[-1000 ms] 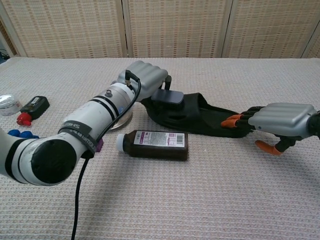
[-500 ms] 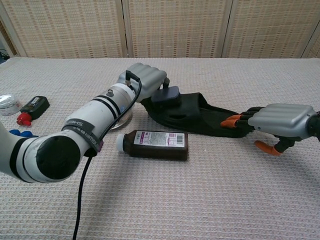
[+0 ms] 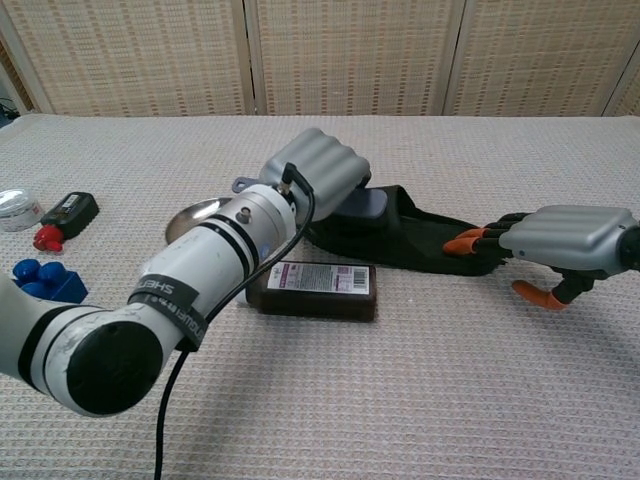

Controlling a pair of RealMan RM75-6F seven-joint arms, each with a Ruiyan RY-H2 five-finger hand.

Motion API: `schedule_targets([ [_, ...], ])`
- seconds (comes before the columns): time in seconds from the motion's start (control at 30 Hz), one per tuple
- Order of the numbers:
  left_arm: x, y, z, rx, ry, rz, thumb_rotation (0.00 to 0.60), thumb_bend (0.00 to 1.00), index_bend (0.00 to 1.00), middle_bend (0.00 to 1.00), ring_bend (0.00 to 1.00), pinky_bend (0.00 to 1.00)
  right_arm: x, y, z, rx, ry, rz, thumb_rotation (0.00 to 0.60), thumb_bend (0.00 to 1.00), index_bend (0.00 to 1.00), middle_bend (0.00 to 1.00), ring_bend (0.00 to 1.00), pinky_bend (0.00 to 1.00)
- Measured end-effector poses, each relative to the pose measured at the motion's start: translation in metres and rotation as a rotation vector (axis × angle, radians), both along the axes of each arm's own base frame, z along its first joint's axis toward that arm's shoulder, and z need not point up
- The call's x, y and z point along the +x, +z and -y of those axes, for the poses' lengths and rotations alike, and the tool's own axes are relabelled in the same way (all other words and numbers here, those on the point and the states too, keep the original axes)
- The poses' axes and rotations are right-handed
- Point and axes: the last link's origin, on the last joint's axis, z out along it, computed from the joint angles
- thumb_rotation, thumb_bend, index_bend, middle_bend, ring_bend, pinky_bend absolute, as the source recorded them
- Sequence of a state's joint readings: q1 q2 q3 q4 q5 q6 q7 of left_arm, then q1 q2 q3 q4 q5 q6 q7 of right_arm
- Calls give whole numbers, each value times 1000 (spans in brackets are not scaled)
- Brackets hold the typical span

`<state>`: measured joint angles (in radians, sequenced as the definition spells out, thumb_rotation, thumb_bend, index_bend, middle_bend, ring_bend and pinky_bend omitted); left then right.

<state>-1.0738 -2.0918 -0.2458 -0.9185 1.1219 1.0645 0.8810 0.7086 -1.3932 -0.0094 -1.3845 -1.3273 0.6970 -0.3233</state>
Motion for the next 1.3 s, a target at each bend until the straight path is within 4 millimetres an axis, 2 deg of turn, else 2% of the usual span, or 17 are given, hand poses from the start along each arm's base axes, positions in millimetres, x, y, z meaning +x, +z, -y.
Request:
schedule_targets([
  [0.43, -13, -14, -8, 61, 8, -142, 600, 422, 457, 525, 774, 1000, 0, 3, 1, -2, -10, 1, 600, 602, 0, 0, 0, 0],
  [0.73, -33, 3, -25, 153, 8, -226, 600, 419, 463, 535, 774, 1000, -1, 7, 1, -11, -15, 4, 600, 601, 0, 0, 0, 0],
  [0.97, -43, 13, -21, 156, 18, -238, 600, 419, 463, 535, 774, 1000, 3, 11, 2, -29, -19, 38, 600, 601, 0, 0, 0, 0],
  [1.03, -46, 17, -19, 152, 23, -241, 600, 418, 462, 535, 774, 1000, 5, 13, 2, -35, -16, 53, 600, 561, 0, 0, 0, 0],
  [1.1, -52, 23, -18, 149, 35, -254, 600, 418, 461, 534, 774, 1000, 8, 18, 2, -49, -2, 66, 600, 396, 0, 0, 0, 0],
  [1.17, -63, 30, -19, 152, 59, -281, 600, 419, 460, 534, 774, 1000, 10, 24, 1, -71, 18, 80, 600, 292, 0, 0, 0, 0],
  [1.3, -86, 38, -23, 156, 124, -341, 600, 421, 457, 529, 774, 1000, 18, 45, 0, -127, 49, 132, 600, 239, 0, 0, 0, 0],
])
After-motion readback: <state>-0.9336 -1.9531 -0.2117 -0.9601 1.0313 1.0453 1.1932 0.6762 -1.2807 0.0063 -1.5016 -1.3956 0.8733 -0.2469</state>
